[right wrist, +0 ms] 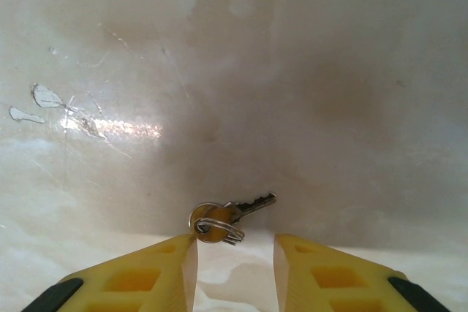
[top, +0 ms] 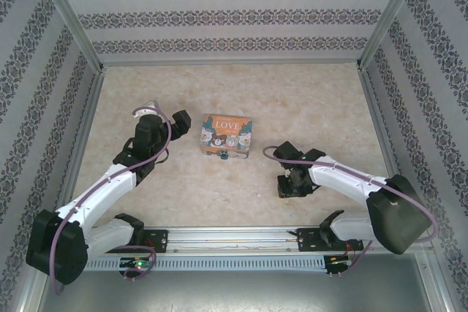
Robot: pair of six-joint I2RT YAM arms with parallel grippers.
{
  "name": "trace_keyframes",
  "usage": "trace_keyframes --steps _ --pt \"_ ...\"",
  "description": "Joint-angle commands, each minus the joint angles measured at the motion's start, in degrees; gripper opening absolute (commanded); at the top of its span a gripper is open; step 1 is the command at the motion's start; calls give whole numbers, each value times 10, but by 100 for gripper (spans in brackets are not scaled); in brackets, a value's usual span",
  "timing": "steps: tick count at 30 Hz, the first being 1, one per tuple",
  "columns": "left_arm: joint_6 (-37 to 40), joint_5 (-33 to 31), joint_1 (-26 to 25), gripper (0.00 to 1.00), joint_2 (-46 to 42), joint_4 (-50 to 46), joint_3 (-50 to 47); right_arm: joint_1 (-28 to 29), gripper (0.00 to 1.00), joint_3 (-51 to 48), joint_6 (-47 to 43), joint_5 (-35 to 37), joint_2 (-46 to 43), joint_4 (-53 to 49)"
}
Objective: Unlock a padlock with a key
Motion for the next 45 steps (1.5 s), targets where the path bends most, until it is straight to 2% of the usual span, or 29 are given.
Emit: trace_keyframes --steps 1,11,17,21,29,33,36,45 --pt "-13 -18 4 99 -14 -20 -14 5 31 15 -12 -7 11 0" --pt "-4 -27 5 99 -21 -35 -6 6 24 18 -19 -16 40 15" --pt "6 -30 4 99 -22 -44 4 6 14 18 -21 -12 36 14" --pt "12 -28 4 99 -22 -53 15 3 1 24 -25 3 14 7" --pt "32 11 5 99 -30 -91 60 -20 0 53 -83 21 -75 23" --pt "36 68 4 100 -27 -118 102 -36 0 60 -138 17 -149 79" --pt "34 137 5 99 -19 -127 133 -46 0 56 -178 -2 -204 149" --pt "-1 336 -19 85 22 -90 202 -52 0 24 -306 -80 -300 387"
